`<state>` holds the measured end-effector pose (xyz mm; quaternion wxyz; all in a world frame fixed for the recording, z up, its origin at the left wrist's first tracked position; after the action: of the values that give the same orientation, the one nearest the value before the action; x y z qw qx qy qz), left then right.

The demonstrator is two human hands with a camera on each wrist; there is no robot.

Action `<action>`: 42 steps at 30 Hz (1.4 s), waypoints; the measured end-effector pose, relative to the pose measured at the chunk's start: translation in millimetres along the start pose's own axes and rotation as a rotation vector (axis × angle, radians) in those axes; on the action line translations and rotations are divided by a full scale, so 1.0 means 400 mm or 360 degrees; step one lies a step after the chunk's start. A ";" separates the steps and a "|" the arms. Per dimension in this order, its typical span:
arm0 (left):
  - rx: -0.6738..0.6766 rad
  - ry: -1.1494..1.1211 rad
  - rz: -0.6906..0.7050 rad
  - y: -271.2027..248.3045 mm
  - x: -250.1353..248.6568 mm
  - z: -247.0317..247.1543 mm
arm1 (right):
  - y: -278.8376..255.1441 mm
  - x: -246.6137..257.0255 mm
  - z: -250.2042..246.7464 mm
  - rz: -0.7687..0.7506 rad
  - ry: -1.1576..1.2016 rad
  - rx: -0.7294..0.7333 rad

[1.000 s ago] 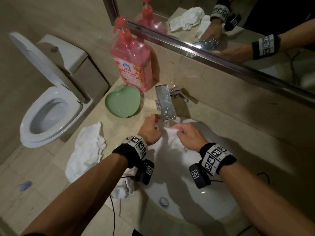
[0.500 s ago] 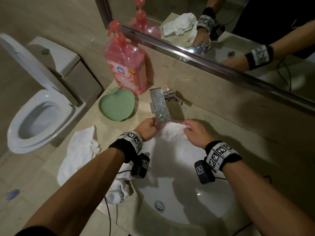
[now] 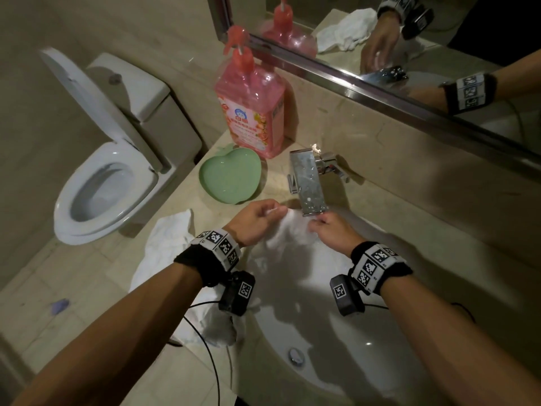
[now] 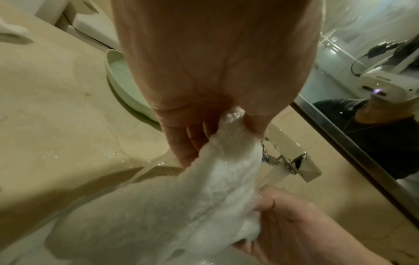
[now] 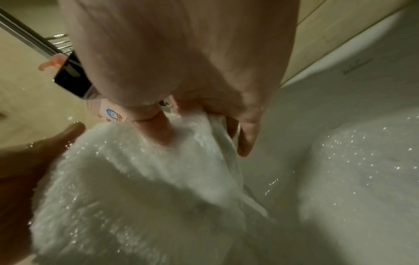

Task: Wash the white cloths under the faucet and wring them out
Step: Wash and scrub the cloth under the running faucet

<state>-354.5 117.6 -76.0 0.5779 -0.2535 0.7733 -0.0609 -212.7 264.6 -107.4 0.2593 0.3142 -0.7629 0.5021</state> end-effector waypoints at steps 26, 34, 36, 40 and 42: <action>0.0218 -0.0066 -0.0220 0.088 -0.033 0.163 | -0.044 -0.039 -0.034 -0.0059 0.0153 -0.0270; 0.0356 0.0541 -0.0134 0.114 -0.013 0.189 | -0.061 -0.016 -0.075 -0.0096 0.0832 -0.0100; 0.0367 0.0758 -0.0045 0.131 -0.022 0.199 | -0.062 -0.023 -0.083 -0.0072 0.0901 -0.0065; 0.0234 0.0724 -0.0079 0.139 -0.044 0.177 | -0.065 -0.045 -0.106 0.0082 0.0767 0.0211; 0.0145 0.0653 -0.0205 0.142 -0.044 0.171 | -0.063 -0.051 -0.103 0.0154 0.0522 0.0295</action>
<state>-306.0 188.6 -105.0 0.4143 -0.2585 0.8533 -0.1829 -177.1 299.8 -91.7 0.3256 0.2136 -0.6752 0.6265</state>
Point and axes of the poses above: each hand's wrist, its own y-axis towards the middle knuckle, its own z-axis out of the palm, x = y × z, the point moved 4 cm from there along y, towards the middle knuckle, and after that the axes turned 9 degrees about x, right-handed, at the moved point
